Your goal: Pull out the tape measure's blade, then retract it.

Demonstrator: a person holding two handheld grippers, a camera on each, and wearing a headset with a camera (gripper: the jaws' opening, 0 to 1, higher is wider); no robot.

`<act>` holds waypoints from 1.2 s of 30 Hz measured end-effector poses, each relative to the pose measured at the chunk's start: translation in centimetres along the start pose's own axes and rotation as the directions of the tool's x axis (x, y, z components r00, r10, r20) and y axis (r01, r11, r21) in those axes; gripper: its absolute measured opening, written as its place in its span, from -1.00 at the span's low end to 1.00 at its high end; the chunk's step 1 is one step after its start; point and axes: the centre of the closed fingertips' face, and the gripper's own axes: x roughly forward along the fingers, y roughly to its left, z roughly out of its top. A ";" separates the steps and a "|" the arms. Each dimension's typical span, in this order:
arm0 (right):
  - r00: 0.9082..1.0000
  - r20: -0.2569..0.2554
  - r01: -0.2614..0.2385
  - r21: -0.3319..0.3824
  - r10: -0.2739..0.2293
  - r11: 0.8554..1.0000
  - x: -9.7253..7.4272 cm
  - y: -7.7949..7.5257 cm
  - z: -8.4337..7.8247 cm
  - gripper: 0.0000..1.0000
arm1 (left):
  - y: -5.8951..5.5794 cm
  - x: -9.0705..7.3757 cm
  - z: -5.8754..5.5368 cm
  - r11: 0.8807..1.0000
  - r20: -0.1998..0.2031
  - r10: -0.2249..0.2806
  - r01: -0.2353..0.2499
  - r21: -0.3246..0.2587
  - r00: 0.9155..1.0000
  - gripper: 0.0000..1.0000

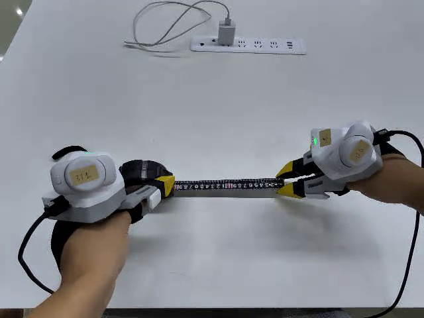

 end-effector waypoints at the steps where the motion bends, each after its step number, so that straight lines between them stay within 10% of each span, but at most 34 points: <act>1: 1.000 0.002 -0.003 -0.001 0.003 1.000 0.1 0.0 0.1 -0.79 | 0.0 0.0 0.0 1.000 0.001 -0.002 0.002 -0.004 1.000 0.10; 36: 0.996 0.087 -0.032 -0.002 0.032 0.999 3.3 0.0 4.6 -0.79 | 0.1 0.0 0.1 0.999 0.011 -0.025 0.025 -0.031 1.000 0.10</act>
